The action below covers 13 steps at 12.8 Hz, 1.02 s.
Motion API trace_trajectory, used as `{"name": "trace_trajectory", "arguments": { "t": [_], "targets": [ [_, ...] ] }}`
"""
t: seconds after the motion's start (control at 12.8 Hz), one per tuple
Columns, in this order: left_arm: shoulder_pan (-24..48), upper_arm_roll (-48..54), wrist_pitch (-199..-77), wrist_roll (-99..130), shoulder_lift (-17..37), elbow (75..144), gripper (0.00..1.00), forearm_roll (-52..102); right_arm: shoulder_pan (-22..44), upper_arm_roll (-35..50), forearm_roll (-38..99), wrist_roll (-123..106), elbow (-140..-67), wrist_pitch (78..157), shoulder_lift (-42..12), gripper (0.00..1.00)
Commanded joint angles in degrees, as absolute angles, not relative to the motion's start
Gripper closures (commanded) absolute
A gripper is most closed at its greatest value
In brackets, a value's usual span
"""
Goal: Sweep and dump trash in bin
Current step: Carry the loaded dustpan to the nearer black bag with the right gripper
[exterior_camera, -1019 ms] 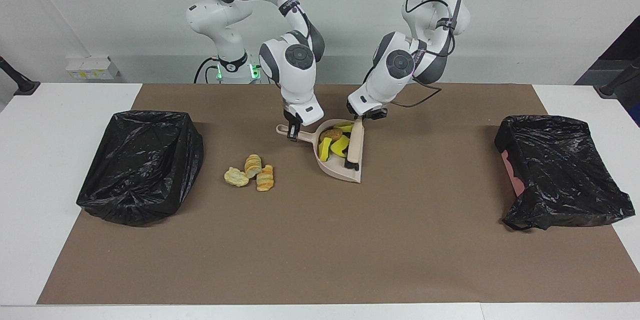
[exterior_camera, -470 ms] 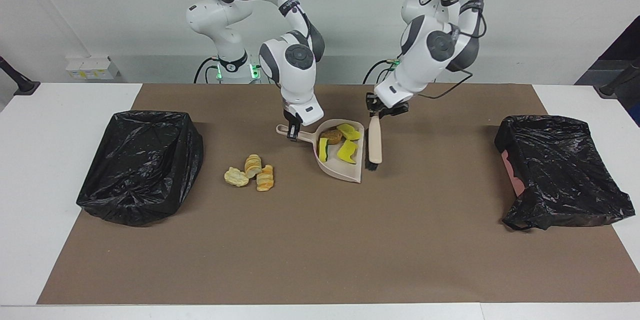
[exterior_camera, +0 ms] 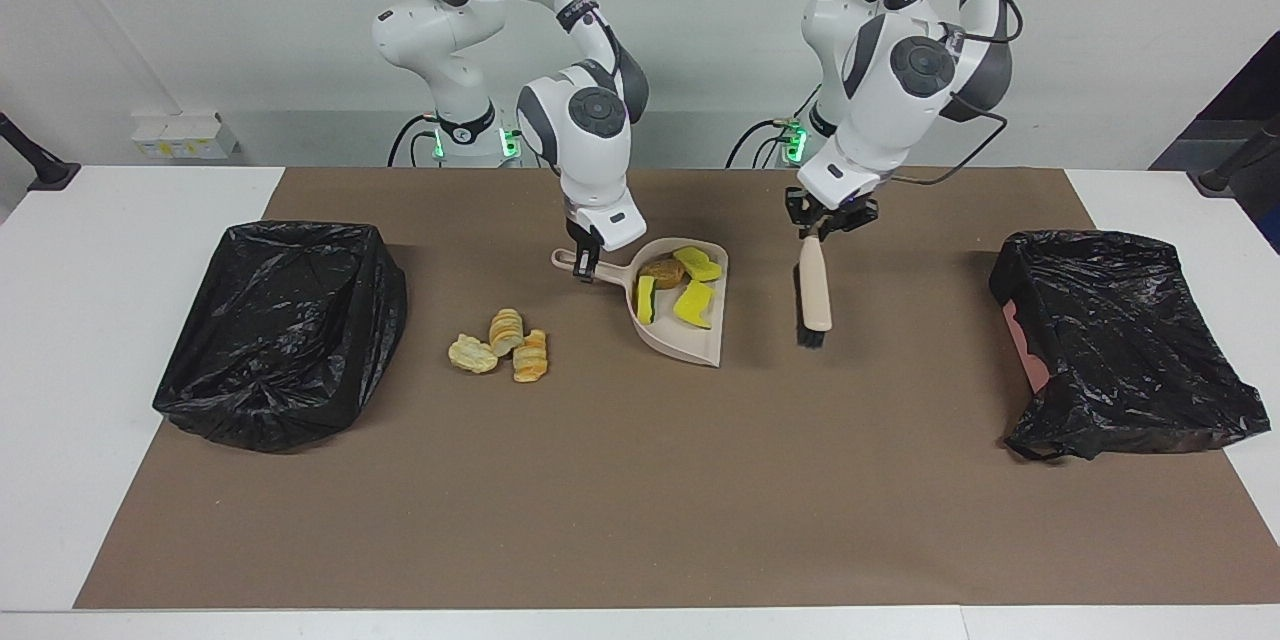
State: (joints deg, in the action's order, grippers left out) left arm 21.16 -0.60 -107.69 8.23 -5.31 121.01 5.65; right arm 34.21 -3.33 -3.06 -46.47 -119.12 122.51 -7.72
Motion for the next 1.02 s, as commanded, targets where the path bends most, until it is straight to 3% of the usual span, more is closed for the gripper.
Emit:
{"name": "trace_trajectory", "arguments": {
  "t": [0.0, 0.16, 0.47, 0.94],
  "targets": [
    [20.7, -0.1, -106.9, 9.0, -5.6, 122.8, 1.00, 4.0, 30.9, -3.2, -3.9, -46.1, -118.2, 120.2, -3.4, 1.00],
    [22.2, 0.4, -107.4, 12.3, -5.7, 124.3, 1.00, 4.0, 27.2, -3.3, -3.9, -47.9, -117.2, 118.6, -0.8, 1.00],
    [32.2, 0.4, -114.7, 19.3, -5.9, 129.7, 1.00, 4.6, 18.7, -3.6, -3.7, -54.8, -113.6, 113.7, 3.1, 1.00],
    [45.1, 0.6, -120.8, 34.3, -7.4, 135.6, 1.00, 10.9, -0.1, -3.7, -3.0, -73.9, -105.6, 105.6, 2.8, 1.00]
  ]
}}
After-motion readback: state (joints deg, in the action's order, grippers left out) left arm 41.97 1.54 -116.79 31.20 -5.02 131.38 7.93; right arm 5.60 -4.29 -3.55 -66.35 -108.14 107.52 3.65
